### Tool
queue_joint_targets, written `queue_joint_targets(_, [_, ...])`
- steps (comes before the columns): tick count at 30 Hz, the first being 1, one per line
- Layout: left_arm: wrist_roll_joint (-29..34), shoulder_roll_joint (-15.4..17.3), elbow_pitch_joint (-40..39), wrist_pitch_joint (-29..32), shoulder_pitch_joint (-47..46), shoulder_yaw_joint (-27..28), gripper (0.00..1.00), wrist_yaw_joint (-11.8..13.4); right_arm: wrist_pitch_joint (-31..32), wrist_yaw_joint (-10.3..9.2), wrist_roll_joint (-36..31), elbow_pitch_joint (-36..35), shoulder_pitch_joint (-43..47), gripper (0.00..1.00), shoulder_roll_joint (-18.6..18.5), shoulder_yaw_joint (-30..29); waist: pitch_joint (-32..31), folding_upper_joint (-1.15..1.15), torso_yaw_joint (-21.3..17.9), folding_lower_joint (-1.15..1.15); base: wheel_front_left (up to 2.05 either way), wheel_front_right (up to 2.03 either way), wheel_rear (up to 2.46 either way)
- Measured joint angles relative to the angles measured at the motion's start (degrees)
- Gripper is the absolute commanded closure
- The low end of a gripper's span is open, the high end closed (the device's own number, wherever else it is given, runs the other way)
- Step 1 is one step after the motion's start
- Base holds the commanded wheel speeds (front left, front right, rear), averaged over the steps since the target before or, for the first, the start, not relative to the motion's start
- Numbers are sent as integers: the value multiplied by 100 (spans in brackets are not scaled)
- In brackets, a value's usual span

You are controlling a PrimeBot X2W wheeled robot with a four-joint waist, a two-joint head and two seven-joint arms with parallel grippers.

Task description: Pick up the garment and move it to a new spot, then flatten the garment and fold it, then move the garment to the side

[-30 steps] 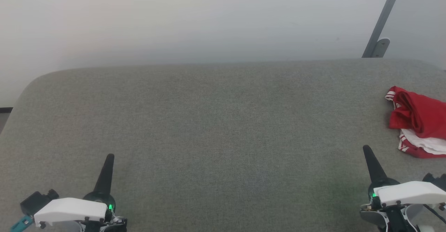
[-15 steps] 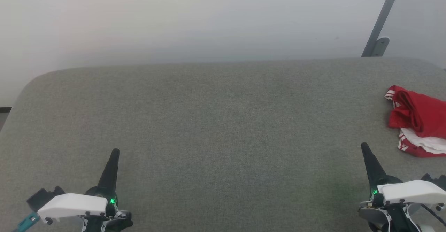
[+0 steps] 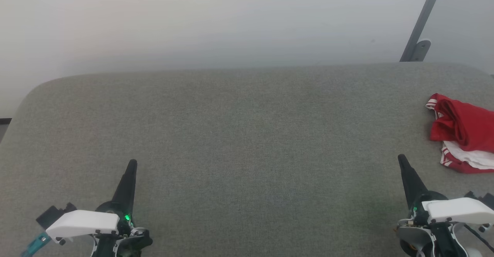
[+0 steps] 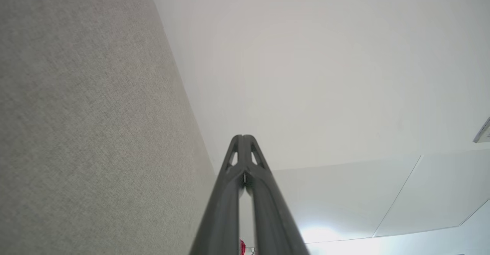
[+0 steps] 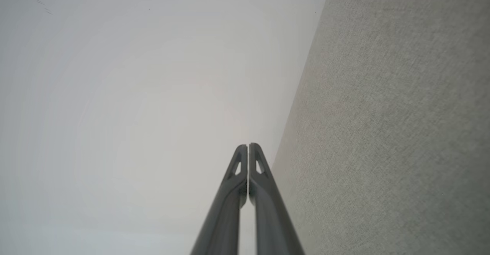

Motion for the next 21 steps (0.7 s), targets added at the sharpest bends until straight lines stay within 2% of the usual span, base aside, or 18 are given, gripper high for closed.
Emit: queue_joint_targets(21, [-509,-133,54,158,-122,35,100,-1,166,0,650,-62,-53,100,44,-9,23,0,-15,0,0,0,0])
